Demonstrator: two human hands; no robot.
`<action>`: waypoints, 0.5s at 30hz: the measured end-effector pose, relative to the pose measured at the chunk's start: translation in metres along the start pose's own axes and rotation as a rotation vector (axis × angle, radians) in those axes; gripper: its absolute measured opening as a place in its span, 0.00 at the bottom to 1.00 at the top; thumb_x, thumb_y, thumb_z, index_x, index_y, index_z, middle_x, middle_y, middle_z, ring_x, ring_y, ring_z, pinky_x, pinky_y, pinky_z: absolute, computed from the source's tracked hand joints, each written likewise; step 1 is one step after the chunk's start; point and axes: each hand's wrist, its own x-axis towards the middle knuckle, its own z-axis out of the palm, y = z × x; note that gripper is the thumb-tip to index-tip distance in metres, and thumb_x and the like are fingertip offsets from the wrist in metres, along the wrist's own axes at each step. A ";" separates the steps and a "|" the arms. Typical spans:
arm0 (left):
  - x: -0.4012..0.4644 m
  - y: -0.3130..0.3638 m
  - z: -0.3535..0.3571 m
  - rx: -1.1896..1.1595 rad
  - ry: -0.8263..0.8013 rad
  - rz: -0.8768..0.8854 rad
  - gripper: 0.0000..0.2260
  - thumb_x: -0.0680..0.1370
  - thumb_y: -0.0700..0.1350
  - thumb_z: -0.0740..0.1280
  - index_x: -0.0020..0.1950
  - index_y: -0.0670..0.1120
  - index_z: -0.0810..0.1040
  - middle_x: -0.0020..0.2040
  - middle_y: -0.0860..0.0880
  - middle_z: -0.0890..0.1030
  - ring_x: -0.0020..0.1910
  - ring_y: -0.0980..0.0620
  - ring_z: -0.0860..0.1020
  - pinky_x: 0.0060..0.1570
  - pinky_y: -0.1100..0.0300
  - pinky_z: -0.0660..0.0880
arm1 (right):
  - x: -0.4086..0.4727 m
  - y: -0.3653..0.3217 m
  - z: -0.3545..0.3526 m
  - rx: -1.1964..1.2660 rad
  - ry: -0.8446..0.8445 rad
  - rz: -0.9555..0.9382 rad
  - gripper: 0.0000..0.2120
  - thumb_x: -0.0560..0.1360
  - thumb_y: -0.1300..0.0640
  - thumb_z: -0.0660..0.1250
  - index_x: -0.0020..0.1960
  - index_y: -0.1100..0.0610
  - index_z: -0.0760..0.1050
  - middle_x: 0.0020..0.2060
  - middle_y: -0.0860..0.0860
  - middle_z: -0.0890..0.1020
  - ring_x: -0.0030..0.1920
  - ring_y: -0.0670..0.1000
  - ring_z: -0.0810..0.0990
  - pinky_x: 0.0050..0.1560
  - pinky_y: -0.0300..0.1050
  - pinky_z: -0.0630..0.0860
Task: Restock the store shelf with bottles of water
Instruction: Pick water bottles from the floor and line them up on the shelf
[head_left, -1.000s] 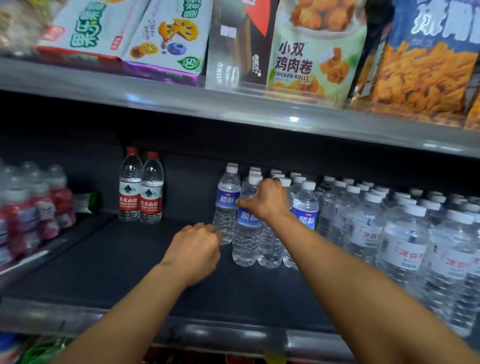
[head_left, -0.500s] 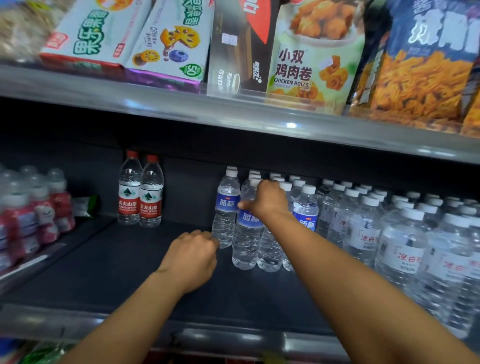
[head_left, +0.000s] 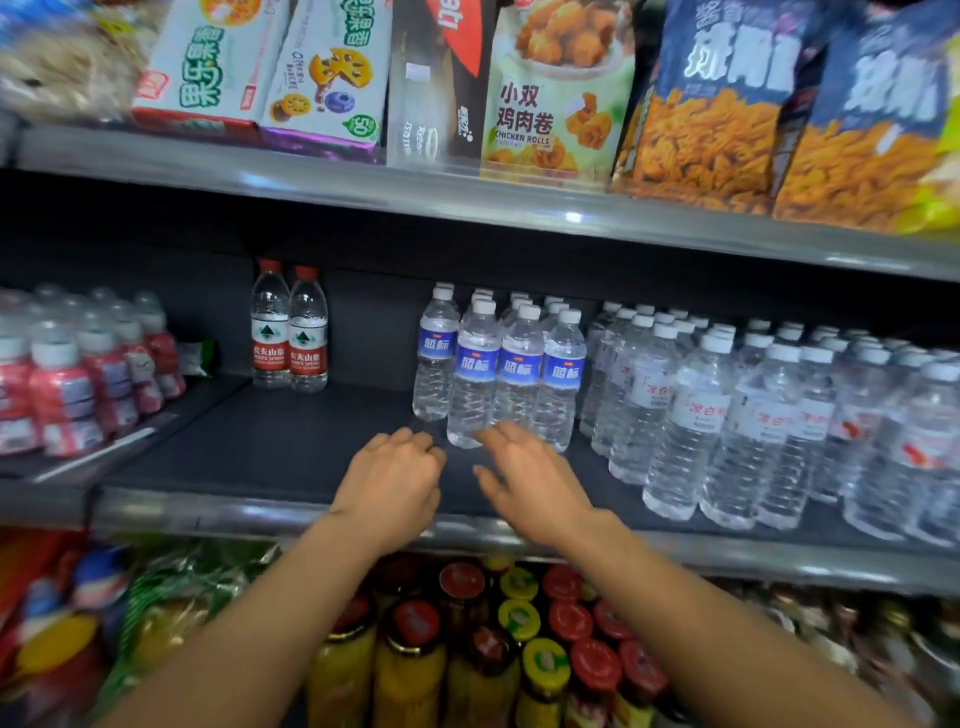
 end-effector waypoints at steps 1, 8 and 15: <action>-0.011 0.009 -0.001 0.002 -0.021 0.004 0.07 0.65 0.47 0.73 0.41 0.48 0.81 0.39 0.50 0.79 0.41 0.48 0.79 0.41 0.56 0.75 | -0.020 -0.003 0.005 -0.002 -0.007 -0.012 0.20 0.80 0.52 0.59 0.70 0.55 0.66 0.62 0.53 0.72 0.63 0.56 0.70 0.58 0.51 0.69; -0.112 0.077 0.003 -0.038 -0.137 0.032 0.07 0.67 0.48 0.73 0.43 0.49 0.82 0.42 0.50 0.81 0.43 0.48 0.80 0.40 0.58 0.76 | -0.158 -0.021 0.049 0.044 -0.062 -0.061 0.18 0.75 0.55 0.58 0.63 0.57 0.73 0.55 0.55 0.78 0.55 0.58 0.76 0.57 0.53 0.74; -0.213 0.138 0.044 -0.111 -0.435 -0.002 0.12 0.78 0.44 0.58 0.59 0.47 0.75 0.60 0.47 0.74 0.60 0.46 0.71 0.54 0.56 0.68 | -0.273 -0.039 0.098 0.111 -0.166 0.052 0.12 0.72 0.61 0.63 0.54 0.60 0.76 0.49 0.57 0.79 0.49 0.60 0.77 0.45 0.49 0.73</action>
